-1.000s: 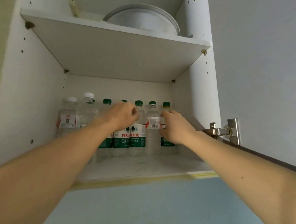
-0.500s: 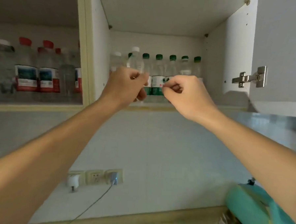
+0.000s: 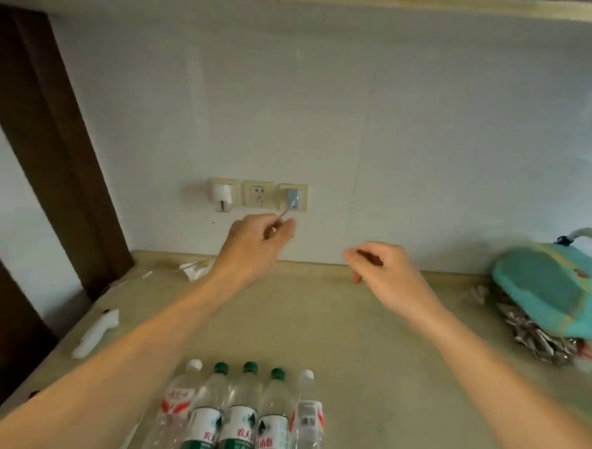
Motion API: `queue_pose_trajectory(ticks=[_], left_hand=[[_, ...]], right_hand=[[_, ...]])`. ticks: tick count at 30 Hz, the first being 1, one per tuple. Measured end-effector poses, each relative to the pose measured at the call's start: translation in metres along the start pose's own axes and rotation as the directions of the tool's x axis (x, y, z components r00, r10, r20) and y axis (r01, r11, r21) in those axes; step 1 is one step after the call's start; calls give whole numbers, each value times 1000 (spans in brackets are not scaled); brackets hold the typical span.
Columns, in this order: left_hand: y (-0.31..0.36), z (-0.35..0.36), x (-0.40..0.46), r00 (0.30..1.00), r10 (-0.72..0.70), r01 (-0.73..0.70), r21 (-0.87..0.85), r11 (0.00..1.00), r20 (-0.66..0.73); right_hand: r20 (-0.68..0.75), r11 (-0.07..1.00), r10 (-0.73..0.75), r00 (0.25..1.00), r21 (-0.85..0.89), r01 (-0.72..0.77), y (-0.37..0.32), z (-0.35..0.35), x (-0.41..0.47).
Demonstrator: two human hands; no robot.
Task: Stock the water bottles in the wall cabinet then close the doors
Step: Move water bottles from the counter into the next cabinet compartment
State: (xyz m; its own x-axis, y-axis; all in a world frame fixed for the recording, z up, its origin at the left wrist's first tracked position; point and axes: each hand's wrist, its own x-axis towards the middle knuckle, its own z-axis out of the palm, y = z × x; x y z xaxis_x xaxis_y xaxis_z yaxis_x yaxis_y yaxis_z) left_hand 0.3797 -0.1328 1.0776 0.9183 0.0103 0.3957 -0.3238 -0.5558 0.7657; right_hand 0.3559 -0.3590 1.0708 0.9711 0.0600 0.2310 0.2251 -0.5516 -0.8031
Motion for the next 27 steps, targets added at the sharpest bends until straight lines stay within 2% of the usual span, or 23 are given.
queue_pose_trajectory(ticks=[5, 10, 12, 15, 17, 20, 24, 27], left_hand=[[-97, 35, -64, 957, -242, 216, 165, 962, 161], [-156, 64, -114, 808, -420, 303, 320, 898, 414], [-170, 74, -127, 752, -446, 247, 421, 873, 485], [-186, 85, -145, 649, -459, 7, 598, 801, 607], [-196, 90, -155, 612, -459, -96, 636, 765, 644], [-203, 98, -162, 617, -444, -139, 645, 751, 650], [-201, 106, -163, 655, -409, -257, 696, 670, 636], [-195, 121, -169, 680, -384, -257, 694, 672, 624]], right_hand=[[182, 966, 253, 950, -103, -238, 74, 73, -41], [309, 888, 458, 833, -194, -417, 123, 124, -71], [324, 860, 509, 797, -226, -457, 135, 139, -79], [331, 809, 587, 739, -241, -536, 149, 158, -89], [351, 773, 634, 689, -248, -584, 157, 168, -94], [363, 739, 669, 648, -232, -632, 165, 178, -98], [358, 745, 660, 661, -194, -639, 172, 179, -94], [347, 750, 656, 670, -196, -632, 179, 172, -91]])
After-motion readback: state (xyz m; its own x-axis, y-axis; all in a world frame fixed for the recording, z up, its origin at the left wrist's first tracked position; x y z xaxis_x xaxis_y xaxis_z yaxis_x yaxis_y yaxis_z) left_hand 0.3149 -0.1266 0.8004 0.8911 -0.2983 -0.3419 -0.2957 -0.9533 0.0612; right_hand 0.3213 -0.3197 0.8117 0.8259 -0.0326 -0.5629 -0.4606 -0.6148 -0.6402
